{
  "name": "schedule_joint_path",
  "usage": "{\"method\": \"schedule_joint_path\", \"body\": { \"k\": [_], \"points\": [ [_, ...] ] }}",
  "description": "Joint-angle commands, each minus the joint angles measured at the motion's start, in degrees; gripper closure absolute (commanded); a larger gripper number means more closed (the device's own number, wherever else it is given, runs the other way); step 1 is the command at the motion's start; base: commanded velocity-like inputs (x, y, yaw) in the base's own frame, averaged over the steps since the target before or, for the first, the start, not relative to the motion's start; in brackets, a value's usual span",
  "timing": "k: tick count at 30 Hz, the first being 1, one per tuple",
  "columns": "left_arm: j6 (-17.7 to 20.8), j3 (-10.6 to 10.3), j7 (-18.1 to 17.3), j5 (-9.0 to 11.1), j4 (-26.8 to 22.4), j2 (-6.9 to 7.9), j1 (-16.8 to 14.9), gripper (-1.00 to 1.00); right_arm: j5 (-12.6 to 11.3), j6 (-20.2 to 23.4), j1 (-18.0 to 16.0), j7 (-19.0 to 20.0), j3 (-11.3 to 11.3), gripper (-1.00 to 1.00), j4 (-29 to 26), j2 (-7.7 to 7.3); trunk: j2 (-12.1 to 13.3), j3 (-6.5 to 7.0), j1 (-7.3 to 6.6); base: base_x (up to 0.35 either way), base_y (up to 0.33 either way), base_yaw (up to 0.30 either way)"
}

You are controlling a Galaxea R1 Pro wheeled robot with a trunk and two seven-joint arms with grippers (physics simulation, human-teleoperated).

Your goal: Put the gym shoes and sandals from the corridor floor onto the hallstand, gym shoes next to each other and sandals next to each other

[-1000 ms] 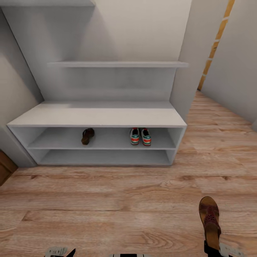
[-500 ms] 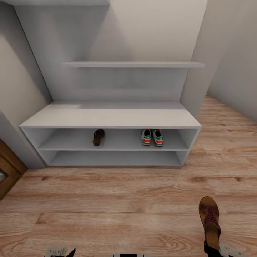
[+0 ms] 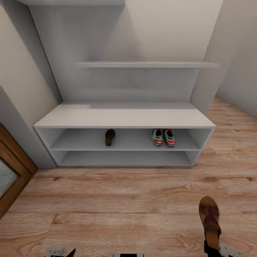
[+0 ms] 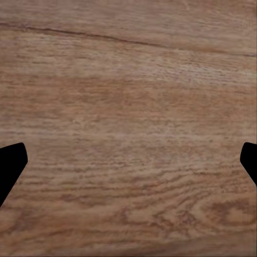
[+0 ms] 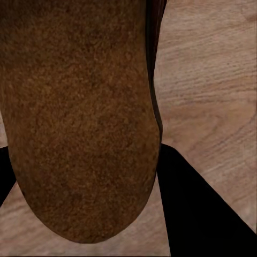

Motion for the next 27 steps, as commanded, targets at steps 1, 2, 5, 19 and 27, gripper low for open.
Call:
{"method": "schedule_joint_path", "body": {
  "k": [1,2,5,19,27],
  "points": [
    [-0.1,0.4,-0.3,-0.2,0.1,-0.01,0.0,-1.0,-0.3,-0.1,0.0,-0.4,0.5,1.0,-0.1,-0.04,0.0,-0.04,-0.01,0.0,0.328,0.0],
    [-0.1,0.4,-0.3,-0.2,0.1,-0.01,0.0,-1.0,-0.3,-0.1,0.0,-0.4,0.5,1.0,-0.1,-0.04,0.0,-0.04,-0.01,0.0,0.328,0.0],
    [-0.1,0.4,-0.3,-0.2,0.1,-0.01,0.0,-1.0,-0.3,-0.1,0.0,-0.4,0.5,1.0,-0.1,-0.04,0.0,-0.04,-0.01,0.0,0.328,0.0],
    [-0.1,0.4,-0.3,-0.1,0.1,-0.01,0.0,-1.0,-0.2,-0.1,0.0,-0.3,0.4,1.0,0.0,-0.04,0.0,-0.04,-0.01,-0.057,0.321,0.0],
    [-0.1,0.4,-0.3,-0.1,0.1,-0.01,0.0,-1.0,0.0,-0.2,0.0,-0.1,0.5,1.0,0.0,-0.04,0.0,-0.04,-0.01,-0.037,0.303,0.0]
  ]
}}
